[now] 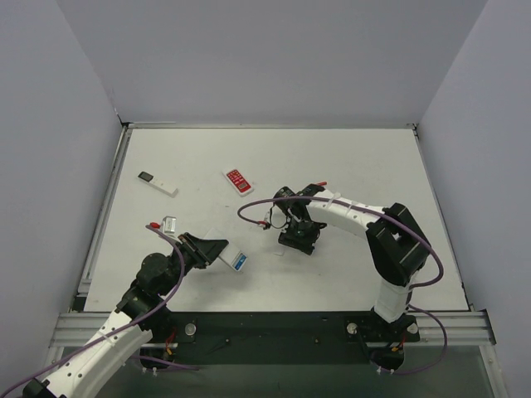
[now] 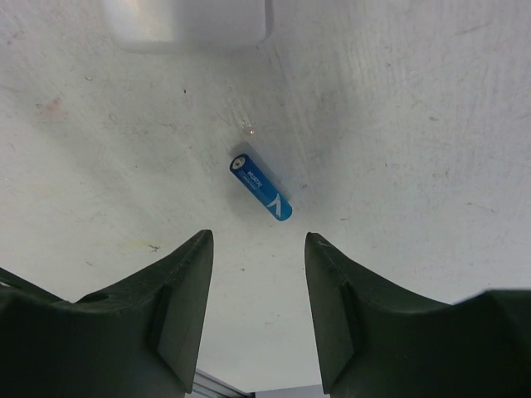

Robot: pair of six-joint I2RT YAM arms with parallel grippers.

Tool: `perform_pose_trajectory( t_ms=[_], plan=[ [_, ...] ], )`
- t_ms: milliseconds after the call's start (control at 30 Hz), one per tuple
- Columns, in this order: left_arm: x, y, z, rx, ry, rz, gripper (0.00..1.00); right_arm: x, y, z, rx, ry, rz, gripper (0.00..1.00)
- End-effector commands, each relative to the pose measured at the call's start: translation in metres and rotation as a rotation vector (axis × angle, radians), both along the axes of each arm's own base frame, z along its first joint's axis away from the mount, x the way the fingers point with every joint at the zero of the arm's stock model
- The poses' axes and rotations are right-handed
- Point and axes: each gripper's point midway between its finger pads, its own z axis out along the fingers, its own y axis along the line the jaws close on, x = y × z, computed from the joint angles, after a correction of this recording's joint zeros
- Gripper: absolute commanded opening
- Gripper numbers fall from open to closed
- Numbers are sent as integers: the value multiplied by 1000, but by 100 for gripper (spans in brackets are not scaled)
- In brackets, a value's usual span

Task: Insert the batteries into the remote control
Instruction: Pick up the battery from the center of the board, then load the battery into the remote control.

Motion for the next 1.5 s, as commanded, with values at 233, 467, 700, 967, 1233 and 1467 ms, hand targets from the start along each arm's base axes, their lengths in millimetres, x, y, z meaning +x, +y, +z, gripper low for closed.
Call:
perform_pose_trajectory(
  t_ms=[233,467,700,967,1233,1467],
  plan=[
    [-1,0,28,-31,-74,-8,0,-1,13,-20,-17,85,124,36],
    [-1,0,27,-32,-70,-10,0,-2,12,-32,-38,109,124,15],
    [0,-1,26,-41,-63,-10,0,-1,26,-8,67,68,86,2],
    [3,1,31,-82,-86,14,0,11,86,74,510,-54,-160,0],
    [5,3,35,-208,-87,38,0,9,136,173,1103,-94,-517,0],
    [7,8,39,-345,-83,66,0,-12,158,212,1437,-64,-656,0]
  ],
)
